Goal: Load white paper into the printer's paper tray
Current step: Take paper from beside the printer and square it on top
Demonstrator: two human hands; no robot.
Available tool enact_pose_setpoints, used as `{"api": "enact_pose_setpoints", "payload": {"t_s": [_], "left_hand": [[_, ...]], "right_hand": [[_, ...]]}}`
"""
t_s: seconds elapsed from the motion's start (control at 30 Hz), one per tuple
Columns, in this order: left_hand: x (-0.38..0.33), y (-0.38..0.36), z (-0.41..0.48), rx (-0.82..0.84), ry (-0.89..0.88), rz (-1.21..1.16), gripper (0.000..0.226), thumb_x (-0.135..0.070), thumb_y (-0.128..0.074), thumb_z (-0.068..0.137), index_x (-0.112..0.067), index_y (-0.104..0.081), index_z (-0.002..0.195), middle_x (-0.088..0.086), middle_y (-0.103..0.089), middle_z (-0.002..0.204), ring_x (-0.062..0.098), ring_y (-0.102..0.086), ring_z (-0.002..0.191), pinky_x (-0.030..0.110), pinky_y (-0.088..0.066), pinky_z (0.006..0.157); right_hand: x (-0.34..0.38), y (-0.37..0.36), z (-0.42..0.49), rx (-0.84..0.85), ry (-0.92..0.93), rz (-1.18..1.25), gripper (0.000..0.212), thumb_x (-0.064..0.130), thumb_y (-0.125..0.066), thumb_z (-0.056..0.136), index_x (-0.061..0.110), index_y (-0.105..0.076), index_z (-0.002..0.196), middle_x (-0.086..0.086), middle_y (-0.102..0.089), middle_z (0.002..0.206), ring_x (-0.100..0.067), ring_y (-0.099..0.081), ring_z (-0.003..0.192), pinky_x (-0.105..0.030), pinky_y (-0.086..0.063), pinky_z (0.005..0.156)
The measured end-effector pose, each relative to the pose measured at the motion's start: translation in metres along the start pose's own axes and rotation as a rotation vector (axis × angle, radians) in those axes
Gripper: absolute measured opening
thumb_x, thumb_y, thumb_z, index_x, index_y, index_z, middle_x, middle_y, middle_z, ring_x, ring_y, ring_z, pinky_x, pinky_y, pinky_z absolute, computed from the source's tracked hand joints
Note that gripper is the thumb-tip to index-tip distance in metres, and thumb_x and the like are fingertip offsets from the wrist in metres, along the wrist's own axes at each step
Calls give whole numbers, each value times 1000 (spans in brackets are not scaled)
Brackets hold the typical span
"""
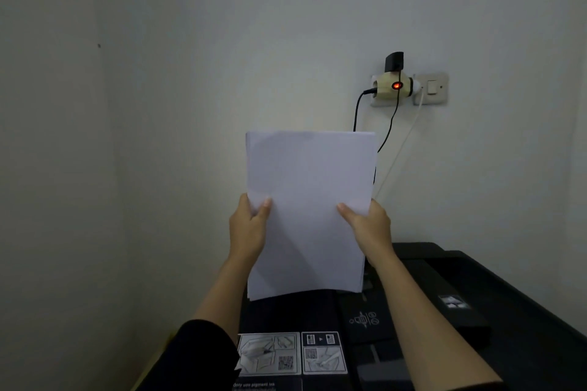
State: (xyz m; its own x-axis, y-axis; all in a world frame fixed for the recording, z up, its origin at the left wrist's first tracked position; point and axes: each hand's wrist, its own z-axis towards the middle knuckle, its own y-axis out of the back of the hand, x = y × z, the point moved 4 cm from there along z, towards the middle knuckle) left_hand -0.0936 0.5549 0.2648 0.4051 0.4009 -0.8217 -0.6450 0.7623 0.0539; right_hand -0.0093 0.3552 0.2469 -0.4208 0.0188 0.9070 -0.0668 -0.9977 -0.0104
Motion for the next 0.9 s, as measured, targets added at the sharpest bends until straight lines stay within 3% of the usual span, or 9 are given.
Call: {"api": "enact_pose_setpoints", "payload": {"t_s": [0.07,0.17,0.3,0.47,0.57,0.7,0.8,0.9], "left_hand": [[2,-1,2,-20,-4,6,14,-14,-52,97,-11,-54,110,0,-57,103,16,-54,95,24,-39,80],[2,-1,5,-47,-15,34,25,-11,-53,95,-2,-55,119,3,-58,105,16,-55,95,24,-40,80],[-3,-1,10,-33,-27,-16,33,-11,-56,94,-5,-49,126,-2,-55,107,21,-57,101,25,-42,79],[-4,0,12,-41,-55,-15,17,-16,-57,94,-12,-52,110,-11,-56,92,14,-55,91,4,-40,60],[-2,0,12,-33,-50,-21,16,-15,-57,94,-14,-51,108,-8,-55,93,12,-53,86,8,-40,62],[1,1,10,-16,3,-92,13,-19,-58,93,-16,-52,105,-11,-58,91,9,-57,81,15,-45,64],[9,1,7,1,65,-141,20,-28,-60,92,-21,-56,110,-14,-60,96,4,-58,85,21,-47,73],[14,-3,1,-9,86,-108,37,-32,-62,90,-16,-57,123,-8,-60,107,12,-58,98,27,-44,82]], "right_hand": [[0,0,2,17,15,-20,31,20,-69,85,8,-65,114,-5,-68,104,-24,-64,96,-35,-54,87],[0,-2,6,28,-3,59,25,10,-69,85,5,-67,109,-13,-70,105,-25,-64,90,-35,-54,82],[5,-5,9,5,19,64,34,13,-69,84,9,-59,117,-7,-65,106,-23,-61,93,-30,-49,80],[15,-6,12,-37,41,32,45,19,-72,81,10,-53,121,-3,-61,109,-21,-59,97,-33,-51,85],[17,-9,13,-30,56,6,51,18,-74,78,11,-49,122,-3,-60,111,-23,-60,100,-40,-53,89],[4,-3,14,16,-53,85,55,17,-77,76,7,-52,124,-5,-62,112,-25,-62,98,-38,-54,87],[-9,1,9,138,-163,190,39,15,-79,75,4,-65,110,-15,-69,109,-27,-66,88,-35,-56,78],[-14,1,2,187,-161,188,30,8,-76,77,5,-65,105,-14,-69,101,-21,-65,78,-30,-55,71]]}}
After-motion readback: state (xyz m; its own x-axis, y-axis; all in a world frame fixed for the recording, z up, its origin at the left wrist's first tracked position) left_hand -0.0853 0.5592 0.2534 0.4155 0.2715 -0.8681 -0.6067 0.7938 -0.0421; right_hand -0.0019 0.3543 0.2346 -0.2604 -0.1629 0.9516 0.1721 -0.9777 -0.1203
